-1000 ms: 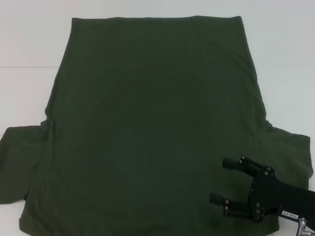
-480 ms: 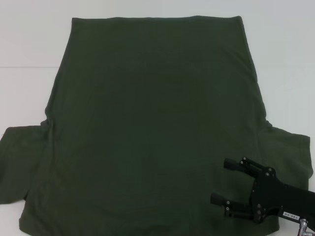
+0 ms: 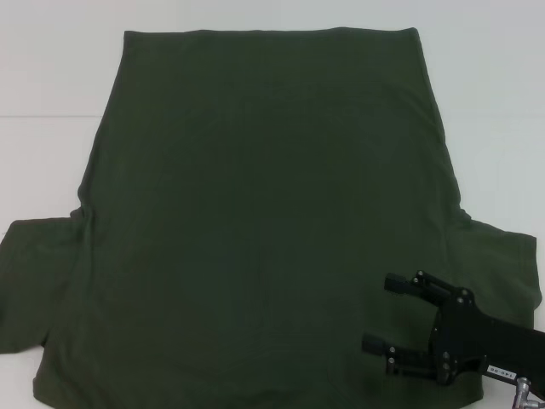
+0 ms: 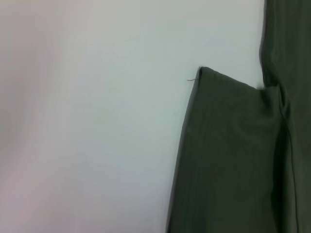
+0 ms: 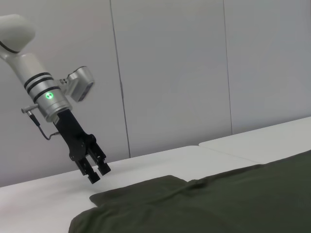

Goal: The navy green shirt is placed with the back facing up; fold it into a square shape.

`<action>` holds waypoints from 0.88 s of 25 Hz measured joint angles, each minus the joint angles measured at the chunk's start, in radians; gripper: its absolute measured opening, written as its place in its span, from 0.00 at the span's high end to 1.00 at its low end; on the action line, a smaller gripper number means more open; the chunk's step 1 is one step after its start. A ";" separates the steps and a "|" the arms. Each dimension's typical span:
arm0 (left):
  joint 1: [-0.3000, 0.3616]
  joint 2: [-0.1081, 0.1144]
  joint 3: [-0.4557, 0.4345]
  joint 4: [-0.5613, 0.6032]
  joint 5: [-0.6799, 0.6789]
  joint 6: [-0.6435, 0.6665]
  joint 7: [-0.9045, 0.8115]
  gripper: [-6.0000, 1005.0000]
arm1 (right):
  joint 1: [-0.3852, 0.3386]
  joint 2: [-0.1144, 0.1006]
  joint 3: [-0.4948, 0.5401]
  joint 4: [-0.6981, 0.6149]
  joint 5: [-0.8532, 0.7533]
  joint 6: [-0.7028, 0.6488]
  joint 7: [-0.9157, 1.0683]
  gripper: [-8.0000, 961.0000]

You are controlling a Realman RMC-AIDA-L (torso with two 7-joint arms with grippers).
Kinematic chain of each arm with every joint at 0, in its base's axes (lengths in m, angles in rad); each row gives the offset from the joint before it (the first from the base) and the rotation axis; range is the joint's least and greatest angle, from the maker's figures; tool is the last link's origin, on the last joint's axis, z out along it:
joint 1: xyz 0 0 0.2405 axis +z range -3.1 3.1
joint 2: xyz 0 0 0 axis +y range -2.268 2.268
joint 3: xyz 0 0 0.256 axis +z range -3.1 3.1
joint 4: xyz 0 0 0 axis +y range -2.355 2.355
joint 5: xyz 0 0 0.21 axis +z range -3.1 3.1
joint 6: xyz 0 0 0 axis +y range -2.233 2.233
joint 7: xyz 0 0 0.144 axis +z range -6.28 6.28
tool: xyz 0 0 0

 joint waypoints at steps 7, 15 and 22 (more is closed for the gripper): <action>0.003 -0.007 0.014 -0.018 0.002 -0.020 0.023 0.30 | 0.000 0.000 0.000 0.002 0.000 0.000 0.000 0.02; 0.005 -0.013 0.030 -0.024 0.025 -0.054 0.034 0.30 | 0.002 0.000 0.000 0.003 0.000 0.000 0.000 0.02; 0.007 -0.016 0.052 -0.025 0.027 -0.079 0.035 0.30 | 0.004 0.000 -0.001 0.004 0.000 0.004 0.000 0.02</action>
